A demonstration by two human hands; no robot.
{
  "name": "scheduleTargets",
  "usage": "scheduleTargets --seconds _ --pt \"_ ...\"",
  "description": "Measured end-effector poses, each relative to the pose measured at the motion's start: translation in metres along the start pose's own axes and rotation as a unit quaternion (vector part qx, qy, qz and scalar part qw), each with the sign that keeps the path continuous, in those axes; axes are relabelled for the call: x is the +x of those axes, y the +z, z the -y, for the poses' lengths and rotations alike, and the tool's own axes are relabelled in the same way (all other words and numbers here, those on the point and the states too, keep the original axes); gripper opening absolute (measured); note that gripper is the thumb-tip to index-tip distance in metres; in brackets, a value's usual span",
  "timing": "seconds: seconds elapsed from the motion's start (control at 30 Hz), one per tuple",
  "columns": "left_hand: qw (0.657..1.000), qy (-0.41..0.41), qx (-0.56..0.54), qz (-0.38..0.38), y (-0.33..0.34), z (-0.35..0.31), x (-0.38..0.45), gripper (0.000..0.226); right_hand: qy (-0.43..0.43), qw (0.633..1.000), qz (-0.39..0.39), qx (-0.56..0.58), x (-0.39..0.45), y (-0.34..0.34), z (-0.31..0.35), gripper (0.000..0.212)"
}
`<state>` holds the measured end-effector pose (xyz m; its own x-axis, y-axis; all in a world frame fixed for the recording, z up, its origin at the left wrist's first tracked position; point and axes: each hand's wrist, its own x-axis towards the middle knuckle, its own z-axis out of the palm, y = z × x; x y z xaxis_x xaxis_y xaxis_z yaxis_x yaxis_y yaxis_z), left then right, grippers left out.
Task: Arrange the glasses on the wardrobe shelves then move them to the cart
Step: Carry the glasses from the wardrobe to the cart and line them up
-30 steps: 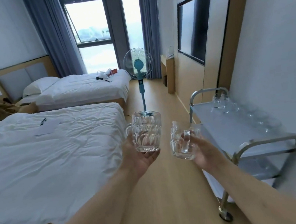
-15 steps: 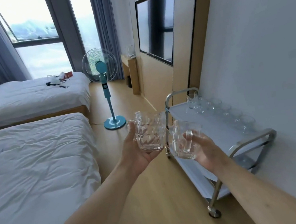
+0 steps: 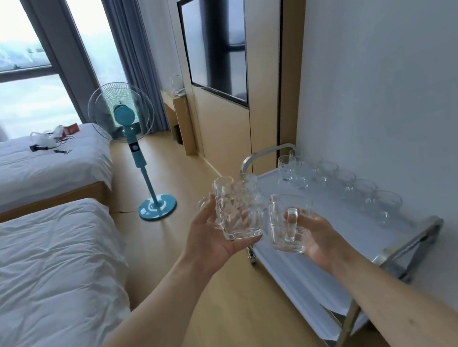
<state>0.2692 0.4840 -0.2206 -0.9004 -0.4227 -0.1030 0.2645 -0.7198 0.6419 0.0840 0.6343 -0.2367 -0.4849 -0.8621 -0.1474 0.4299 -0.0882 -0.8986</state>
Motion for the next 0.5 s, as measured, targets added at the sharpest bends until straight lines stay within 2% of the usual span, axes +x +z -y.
scheduleTargets --seconds 0.2,0.33,0.4,0.5 --pt "0.999 -0.034 -0.015 0.039 -0.012 -0.021 0.101 0.059 0.018 0.999 -0.029 0.018 0.084 -0.026 0.028 0.085" --pt "0.996 -0.048 -0.069 0.022 -0.018 -0.030 0.153 0.060 0.013 1.000 -0.023 0.012 0.128 -0.044 0.040 0.086" --pt "0.995 -0.061 -0.080 0.007 -0.023 -0.033 0.176 0.068 0.018 0.999 -0.038 0.015 0.146 -0.054 0.041 0.078" --pt "0.994 -0.085 -0.069 0.003 -0.029 -0.039 0.208 0.097 0.023 0.997 -0.072 0.025 0.167 -0.067 0.039 0.064"
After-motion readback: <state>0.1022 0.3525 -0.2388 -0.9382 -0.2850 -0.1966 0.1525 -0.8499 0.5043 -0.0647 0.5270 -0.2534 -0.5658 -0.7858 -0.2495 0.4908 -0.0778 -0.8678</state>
